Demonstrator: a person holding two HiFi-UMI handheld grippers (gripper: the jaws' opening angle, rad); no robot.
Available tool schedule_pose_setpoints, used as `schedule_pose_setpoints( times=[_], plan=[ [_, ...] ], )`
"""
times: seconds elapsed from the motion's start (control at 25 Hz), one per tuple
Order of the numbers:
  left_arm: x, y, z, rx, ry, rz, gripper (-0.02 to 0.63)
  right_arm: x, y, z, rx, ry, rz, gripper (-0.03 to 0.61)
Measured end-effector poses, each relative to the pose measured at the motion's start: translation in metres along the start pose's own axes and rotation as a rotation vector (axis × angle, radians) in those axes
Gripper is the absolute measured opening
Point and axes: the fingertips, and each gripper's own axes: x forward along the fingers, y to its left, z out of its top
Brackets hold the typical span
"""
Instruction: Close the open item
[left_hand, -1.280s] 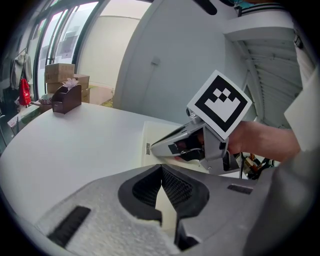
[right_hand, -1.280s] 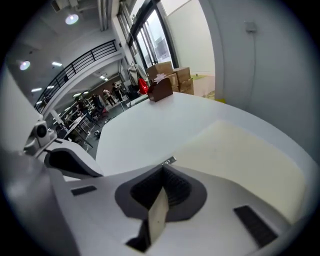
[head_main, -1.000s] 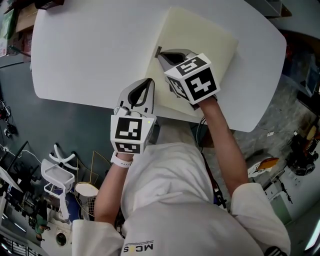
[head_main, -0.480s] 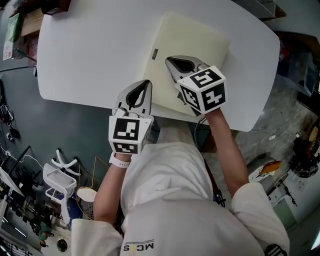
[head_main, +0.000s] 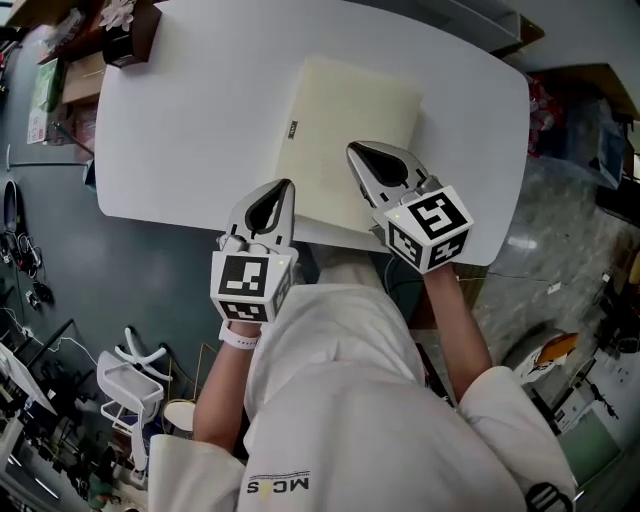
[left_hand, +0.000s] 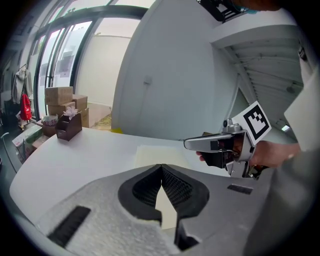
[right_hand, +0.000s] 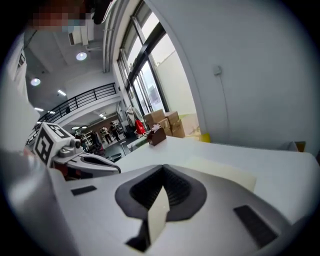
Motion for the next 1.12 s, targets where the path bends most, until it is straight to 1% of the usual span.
schedule_pose_setpoints(
  times=[0.12, 0.2, 0.28, 0.52, 0.68, 0.84, 1.12],
  plan=[
    [-0.008, -0.003, 0.016, 0.009, -0.033, 0.009, 0.025, -0.026, -0.004, 0.023, 0.008, -0.093, -0.004, 0.014],
    [-0.016, -0.006, 0.024, 0.001, -0.050, 0.016, 0.025, -0.044, -0.007, 0.034, 0.019, -0.151, -0.019, 0.014],
    [-0.026, -0.010, 0.030, -0.006, -0.067, 0.023, 0.025, -0.062, -0.009, 0.040, 0.026, -0.191, -0.041, 0.014],
    [-0.051, -0.013, 0.065, 0.034, -0.140, 0.038, 0.025, -0.115, -0.021, 0.056, 0.036, -0.288, -0.130, 0.015],
    [-0.070, -0.016, 0.091, 0.068, -0.207, 0.049, 0.025, -0.150, -0.022, 0.061, -0.005, -0.329, -0.193, 0.015],
    [-0.084, -0.020, 0.110, 0.085, -0.260, 0.051, 0.025, -0.180, -0.022, 0.065, -0.032, -0.354, -0.242, 0.015],
    [-0.096, -0.028, 0.124, 0.093, -0.306, 0.042, 0.025, -0.221, -0.024, 0.066, -0.041, -0.408, -0.329, 0.015]
  ],
)
